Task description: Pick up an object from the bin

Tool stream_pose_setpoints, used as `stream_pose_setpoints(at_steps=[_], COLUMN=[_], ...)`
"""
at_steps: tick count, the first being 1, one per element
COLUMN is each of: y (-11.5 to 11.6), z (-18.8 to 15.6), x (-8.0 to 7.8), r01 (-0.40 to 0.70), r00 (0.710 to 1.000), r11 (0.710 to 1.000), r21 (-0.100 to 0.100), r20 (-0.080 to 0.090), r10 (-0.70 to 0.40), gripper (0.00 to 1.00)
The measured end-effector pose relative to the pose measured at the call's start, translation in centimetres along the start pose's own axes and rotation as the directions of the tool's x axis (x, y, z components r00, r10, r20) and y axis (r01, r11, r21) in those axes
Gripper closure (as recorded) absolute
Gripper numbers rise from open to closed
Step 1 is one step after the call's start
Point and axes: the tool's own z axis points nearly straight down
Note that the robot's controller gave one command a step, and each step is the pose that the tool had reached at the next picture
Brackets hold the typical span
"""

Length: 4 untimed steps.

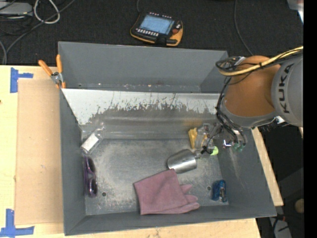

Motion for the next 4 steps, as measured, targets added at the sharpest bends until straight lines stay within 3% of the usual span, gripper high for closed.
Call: stream_pose_setpoints(at_steps=[1, 2, 3, 4], y=[0.7, -0.9, -3.9, -3.8], z=[6.3, -3.3, -0.4, 0.7], x=[-1.9, -1.8, -3.4, -3.1], r01=[0.277, 0.089, -0.040, -0.045], r00=[0.961, 0.996, 0.999, 0.999], r11=[0.961, 0.996, 0.999, 0.999], r21=[-0.003, -0.002, -0.004, -0.003], r20=[-0.001, 0.000, -0.007, -0.012], r10=[-0.277, -0.089, 0.040, 0.045], gripper=[1.00, 1.00, 1.00, 1.00])
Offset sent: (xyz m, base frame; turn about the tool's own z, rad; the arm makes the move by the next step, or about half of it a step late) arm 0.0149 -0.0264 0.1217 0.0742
